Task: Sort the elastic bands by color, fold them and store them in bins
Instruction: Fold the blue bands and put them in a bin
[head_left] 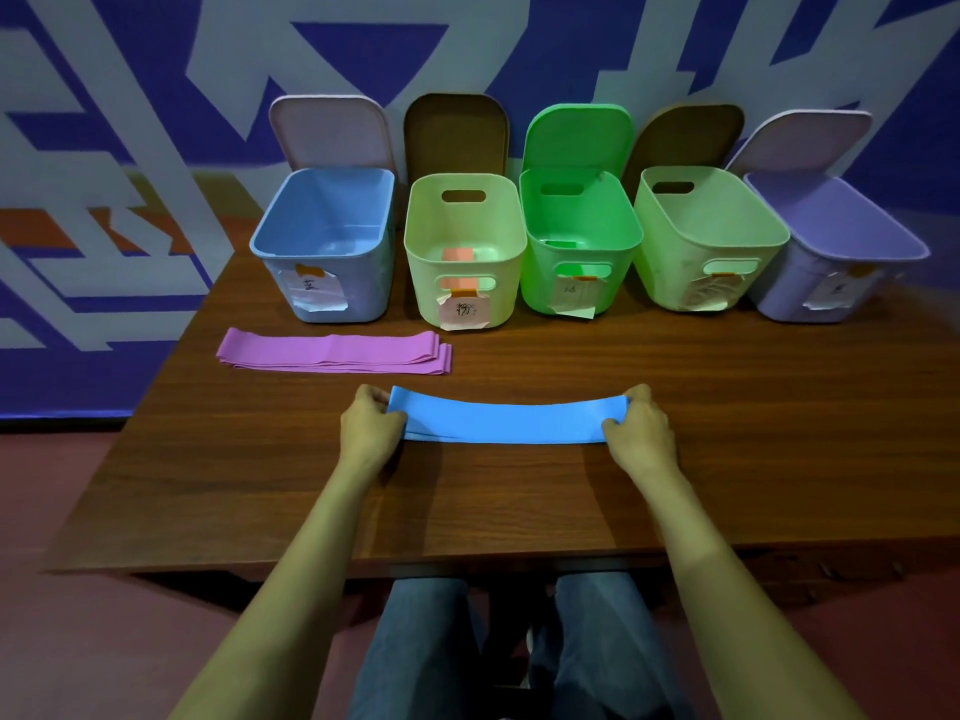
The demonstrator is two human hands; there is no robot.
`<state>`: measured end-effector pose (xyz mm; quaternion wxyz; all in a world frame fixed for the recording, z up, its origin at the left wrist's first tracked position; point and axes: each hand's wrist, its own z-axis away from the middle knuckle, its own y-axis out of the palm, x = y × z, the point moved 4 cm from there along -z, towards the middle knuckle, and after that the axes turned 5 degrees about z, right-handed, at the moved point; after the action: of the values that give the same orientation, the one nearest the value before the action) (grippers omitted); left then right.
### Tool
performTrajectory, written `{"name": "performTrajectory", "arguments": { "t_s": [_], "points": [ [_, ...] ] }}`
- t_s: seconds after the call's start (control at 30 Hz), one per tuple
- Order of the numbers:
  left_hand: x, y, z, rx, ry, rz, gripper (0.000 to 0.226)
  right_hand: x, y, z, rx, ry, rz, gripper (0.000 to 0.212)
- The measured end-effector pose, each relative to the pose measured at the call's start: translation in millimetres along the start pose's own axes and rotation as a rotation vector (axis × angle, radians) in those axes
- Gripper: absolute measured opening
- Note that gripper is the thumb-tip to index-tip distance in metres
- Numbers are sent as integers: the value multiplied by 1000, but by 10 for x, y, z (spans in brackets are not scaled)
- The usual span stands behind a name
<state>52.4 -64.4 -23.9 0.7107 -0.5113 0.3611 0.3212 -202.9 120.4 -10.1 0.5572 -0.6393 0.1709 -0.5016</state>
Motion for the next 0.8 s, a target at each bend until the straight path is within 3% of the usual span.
{"name": "performTrajectory", "arguments": {
  "t_s": [0.17,0.37,0.5,0.67,0.8],
  "points": [
    [-8,47,-39,-11,-5,-91,22,42,37,19,-3,-14,53,30],
    [-49,56,26,-106,41,-299,41,5,41,-24,-14,27,174,50],
    [5,-10,11,-107,-187,-470,65,-42,48,-25,-44,6,199,56],
    [-19,22,-40,-19,-227,-425,48,105,257,162,-276,-466,215,32],
    [-107,62,19,11,-91,-333,29,53,322,190,-241,-476,135,20]
  ]
}}
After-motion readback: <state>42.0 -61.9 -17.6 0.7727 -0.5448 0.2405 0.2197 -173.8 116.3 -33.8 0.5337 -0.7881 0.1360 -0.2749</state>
